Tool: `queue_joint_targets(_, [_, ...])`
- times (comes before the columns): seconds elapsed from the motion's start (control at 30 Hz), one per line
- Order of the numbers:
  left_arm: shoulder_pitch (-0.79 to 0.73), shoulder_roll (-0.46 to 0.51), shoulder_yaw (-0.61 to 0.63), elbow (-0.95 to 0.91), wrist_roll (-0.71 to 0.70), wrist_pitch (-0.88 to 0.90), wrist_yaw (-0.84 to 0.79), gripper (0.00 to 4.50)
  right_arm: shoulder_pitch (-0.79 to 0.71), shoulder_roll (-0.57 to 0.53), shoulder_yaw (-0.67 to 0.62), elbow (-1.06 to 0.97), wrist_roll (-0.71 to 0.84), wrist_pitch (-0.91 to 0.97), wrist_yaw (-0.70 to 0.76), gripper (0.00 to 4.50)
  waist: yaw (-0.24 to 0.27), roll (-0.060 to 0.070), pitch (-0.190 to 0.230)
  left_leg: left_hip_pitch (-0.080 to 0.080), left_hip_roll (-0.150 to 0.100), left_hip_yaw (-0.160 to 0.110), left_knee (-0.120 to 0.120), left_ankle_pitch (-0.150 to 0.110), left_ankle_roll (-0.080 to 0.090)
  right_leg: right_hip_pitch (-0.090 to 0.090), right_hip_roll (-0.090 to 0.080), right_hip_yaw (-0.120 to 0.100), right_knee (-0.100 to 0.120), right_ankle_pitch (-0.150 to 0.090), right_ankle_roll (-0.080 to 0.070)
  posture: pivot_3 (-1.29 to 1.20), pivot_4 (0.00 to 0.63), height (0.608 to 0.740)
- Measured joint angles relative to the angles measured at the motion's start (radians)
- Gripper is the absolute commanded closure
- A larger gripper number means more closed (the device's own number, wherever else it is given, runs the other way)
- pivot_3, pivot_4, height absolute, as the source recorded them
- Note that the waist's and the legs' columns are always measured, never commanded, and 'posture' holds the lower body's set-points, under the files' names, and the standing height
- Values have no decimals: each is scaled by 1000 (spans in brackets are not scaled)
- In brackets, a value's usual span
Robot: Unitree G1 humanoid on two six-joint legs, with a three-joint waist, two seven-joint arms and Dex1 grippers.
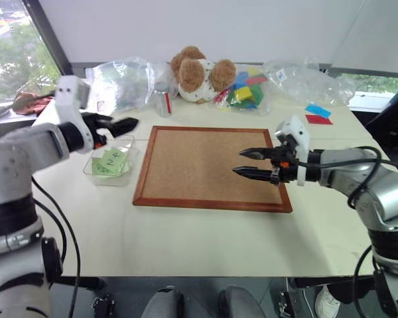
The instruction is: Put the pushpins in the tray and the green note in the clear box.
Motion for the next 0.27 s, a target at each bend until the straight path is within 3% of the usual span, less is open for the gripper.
queue_joint_targets(0.13, [149, 15, -108, -60, -15, -87, -178, 54, 52, -27, -51, -22, 10, 23, -14, 1979, -7, 0, 0, 0, 0, 0, 0, 0, -1, -1, 0, 0, 0, 0, 0, 0, 150, 740])
queue_joint_targets(0.27, [218, 113, -146, -103, 37, -243, -341, 54, 91, -47, -101, -67, 32, 51, -29, 1979, -17, 0, 1, 2, 0, 0, 0, 0, 0, 2, 0, 0, 0, 0, -1, 0, 150, 740])
